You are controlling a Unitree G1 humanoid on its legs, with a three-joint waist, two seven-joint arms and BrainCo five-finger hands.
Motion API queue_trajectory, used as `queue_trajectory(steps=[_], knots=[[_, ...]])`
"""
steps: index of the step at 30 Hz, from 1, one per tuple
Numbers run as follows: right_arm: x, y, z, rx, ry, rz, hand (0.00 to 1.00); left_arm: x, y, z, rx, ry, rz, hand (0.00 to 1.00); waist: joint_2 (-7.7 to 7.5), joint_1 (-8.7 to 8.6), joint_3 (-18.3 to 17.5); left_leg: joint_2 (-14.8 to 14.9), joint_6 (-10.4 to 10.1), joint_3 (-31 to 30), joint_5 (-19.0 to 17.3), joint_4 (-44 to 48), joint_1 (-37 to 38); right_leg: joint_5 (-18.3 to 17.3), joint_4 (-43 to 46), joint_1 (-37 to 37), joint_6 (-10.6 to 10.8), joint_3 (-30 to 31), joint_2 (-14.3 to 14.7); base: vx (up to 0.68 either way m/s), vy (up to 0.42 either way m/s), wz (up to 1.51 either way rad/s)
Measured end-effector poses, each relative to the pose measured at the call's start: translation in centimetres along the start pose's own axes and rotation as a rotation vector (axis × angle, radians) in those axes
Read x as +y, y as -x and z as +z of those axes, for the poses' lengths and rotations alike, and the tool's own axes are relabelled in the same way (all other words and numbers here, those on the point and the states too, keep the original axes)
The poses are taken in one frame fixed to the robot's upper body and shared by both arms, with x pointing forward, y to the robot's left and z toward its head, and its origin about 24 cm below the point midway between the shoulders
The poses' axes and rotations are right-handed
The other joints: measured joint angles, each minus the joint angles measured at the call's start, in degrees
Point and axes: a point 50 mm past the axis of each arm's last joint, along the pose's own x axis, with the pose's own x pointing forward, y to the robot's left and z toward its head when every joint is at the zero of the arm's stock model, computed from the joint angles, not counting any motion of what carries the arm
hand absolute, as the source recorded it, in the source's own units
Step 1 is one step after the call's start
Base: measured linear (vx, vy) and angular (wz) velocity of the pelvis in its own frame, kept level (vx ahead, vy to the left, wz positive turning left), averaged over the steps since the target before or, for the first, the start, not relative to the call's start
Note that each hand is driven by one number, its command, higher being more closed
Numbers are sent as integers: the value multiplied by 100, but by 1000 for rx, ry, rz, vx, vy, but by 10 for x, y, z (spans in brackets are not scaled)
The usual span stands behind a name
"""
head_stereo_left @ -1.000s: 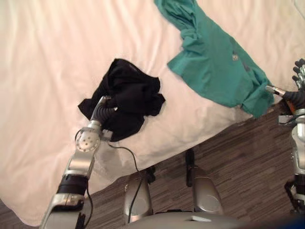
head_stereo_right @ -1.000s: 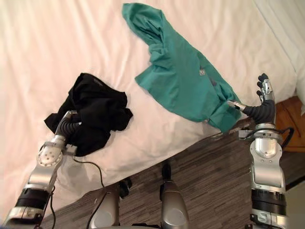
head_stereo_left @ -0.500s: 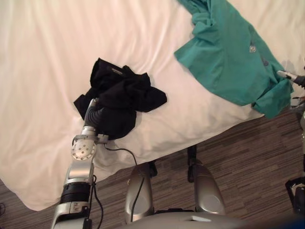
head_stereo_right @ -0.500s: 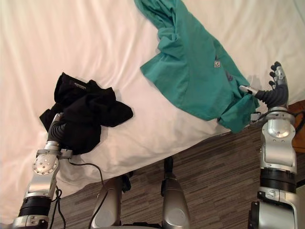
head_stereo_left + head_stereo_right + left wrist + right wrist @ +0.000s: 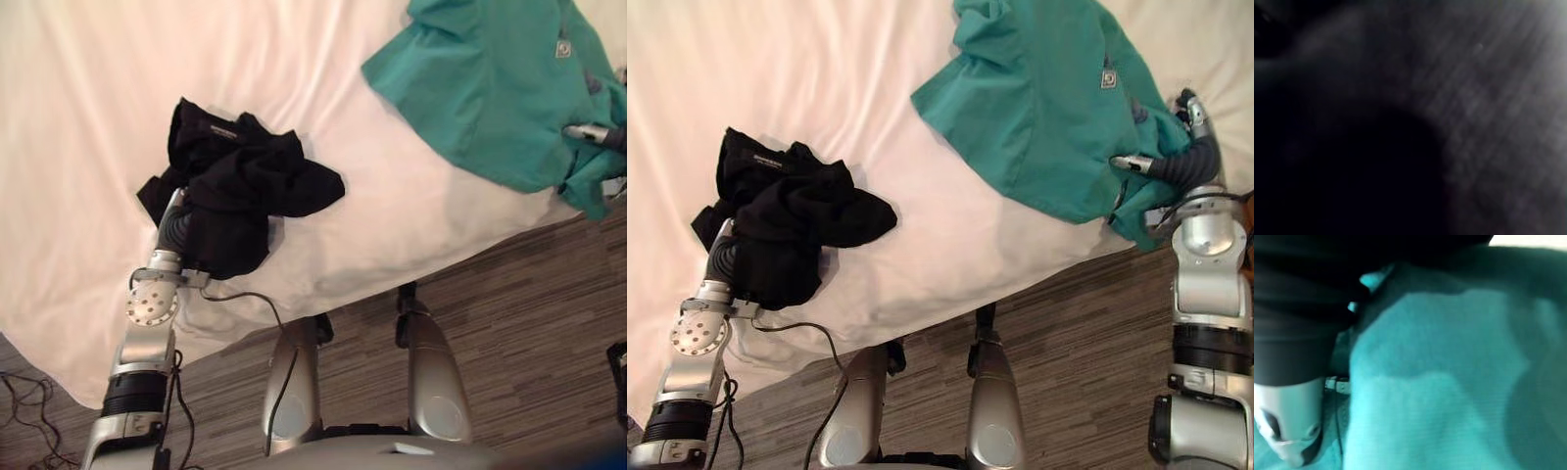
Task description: Tidy the bed and pick cloth on bed and put in laundry
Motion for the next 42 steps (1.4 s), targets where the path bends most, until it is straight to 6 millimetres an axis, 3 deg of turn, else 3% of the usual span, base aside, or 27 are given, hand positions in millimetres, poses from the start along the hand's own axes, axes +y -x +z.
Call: queue_trajectory(steps=[8,11,17,21,24,28,31,35,36,38,39,42], knots=[[-28,-18,10,4,8,-41,100,11,2,2,-29,1,48,100,14,65,-8,-55,-6,24,482,-599,-35,-154,512,-524,-137,-98,-17,-55,-23,7],[-25,-21,10,8,8,-21,100,12,5,-5,-9,15,49,100,19,76,-15,-23,-24,47,536,-671,56,-216,635,-526,-164,-113,-24,3,-48,2],[0,-17,2,-1,-26,75,100,8,10,-19,57,34,21,100,8,83,-33,4,-36,210,574,-690,352,-308,682,-249,-172,-167,-27,46,-47,-1],[26,-1,-14,18,-150,125,100,2,13,-29,130,56,-16,100,-18,69,-54,24,-36,271,574,-705,657,-368,680,91,-170,-271,-29,68,-53,4],[54,22,-32,61,-285,163,100,-8,19,-40,214,102,-29,100,-96,60,-104,24,-37,374,573,-820,1078,-409,662,475,-140,-302,-27,76,-29,-4],[110,82,-74,224,-512,226,100,-28,48,-67,404,157,-74,100,-314,56,-610,8,-63,554,550,-882,1609,-414,419,1063,-133,-314,-19,112,-19,-7],[132,120,-95,329,-629,226,100,-44,70,-82,517,208,-85,100,-368,47,-907,-6,-163,640,476,-881,1961,-438,183,1549,-93,-343,-16,103,2,0],[161,202,-133,574,-855,182,100,-75,118,-101,699,317,-117,100,-438,31,-1628,-50,-270,655,393,-985,2452,-462,-224,2253,-52,-489,-7,94,8,10],[170,225,-138,635,-907,179,100,-83,131,-104,746,358,-116,100,-445,31,-1805,-86,-288,654,380,-1121,2662,-493,-345,2475,-4,-515,-4,87,13,9],[178,249,-142,702,-945,182,100,-91,142,-106,781,413,-110,100,-419,23,-1974,-109,-299,654,372,-1271,2857,-495,-452,2679,0,-585,10,58,40,12],[191,284,-147,818,-981,190,100,-101,154,-109,830,483,-109,100,-434,-4,-2191,-150,-294,651,338,-1450,3075,-515,-551,2911,31,-664,17,59,71,16],[206,324,-147,929,-1038,260,100,-111,165,-110,857,609,-99,100,-440,-8,-2378,-197,-235,638,156,-1458,3285,-535,-614,3189,62,-794,-27,6,83,15]])
